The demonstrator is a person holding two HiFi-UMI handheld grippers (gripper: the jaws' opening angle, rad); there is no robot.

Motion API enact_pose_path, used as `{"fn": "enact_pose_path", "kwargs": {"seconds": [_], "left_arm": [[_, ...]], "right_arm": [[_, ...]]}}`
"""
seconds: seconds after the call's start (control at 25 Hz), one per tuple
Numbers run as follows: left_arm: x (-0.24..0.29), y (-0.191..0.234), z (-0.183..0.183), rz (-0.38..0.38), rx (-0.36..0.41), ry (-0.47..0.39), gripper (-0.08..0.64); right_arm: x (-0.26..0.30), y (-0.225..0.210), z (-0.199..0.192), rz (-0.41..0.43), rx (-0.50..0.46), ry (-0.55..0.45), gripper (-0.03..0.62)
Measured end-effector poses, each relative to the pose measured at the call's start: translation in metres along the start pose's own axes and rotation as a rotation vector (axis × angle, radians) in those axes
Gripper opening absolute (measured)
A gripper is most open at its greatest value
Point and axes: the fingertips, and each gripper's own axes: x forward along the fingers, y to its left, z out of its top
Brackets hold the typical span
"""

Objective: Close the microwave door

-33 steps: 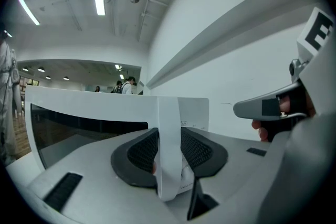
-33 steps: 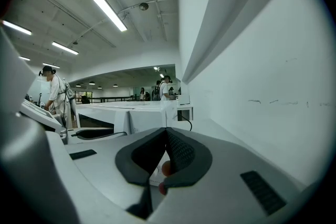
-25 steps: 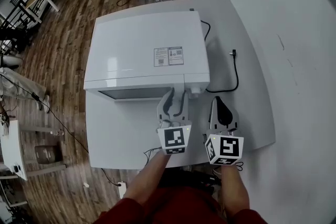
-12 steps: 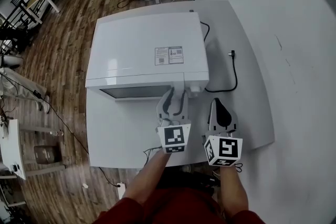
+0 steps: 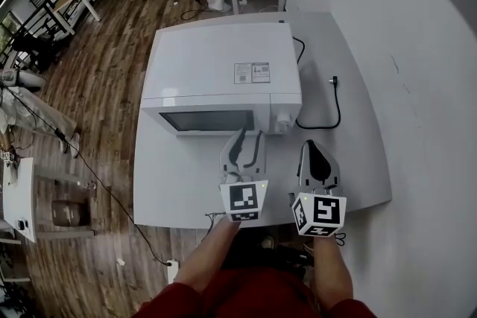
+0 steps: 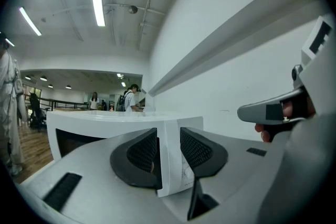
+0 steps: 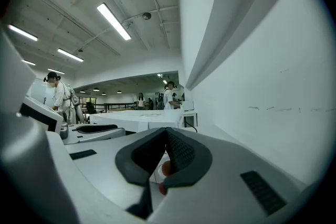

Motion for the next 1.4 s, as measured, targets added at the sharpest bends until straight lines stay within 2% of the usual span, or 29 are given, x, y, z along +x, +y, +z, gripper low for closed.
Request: {"fn": "enact_pose_path", "kwargs": {"seconds": [0.36, 0.48, 0.68, 1.0, 1.4], "left_arm": [[-0.091, 0.013, 0.048, 0.069, 0.035, -0.061, 0.138], [-0.118, 0.022, 0.057, 0.108, 0.037, -0.066, 0.096], [-0.148, 0.038, 0.069, 0.141, 0.028, -0.085, 0.034], [-0.187, 0.082, 0.091, 0.180, 0.010, -0.123, 0.026], [-0.212, 0.120, 0.107, 0.148, 0.028, -0.140, 0.026]], "right_arm": [[-0.052, 0.040, 0.034, 0.084, 0.000, -0.083, 0.025], [-0.064, 0.057, 0.044, 0.122, 0.000, -0.102, 0.025], [-0.075, 0.082, 0.055, 0.167, 0.000, -0.130, 0.025], [-0.078, 0.141, 0.078, 0.220, -0.032, -0.170, 0.025], [-0.080, 0.197, 0.088, 0.222, -0.078, -0.170, 0.025]]}}
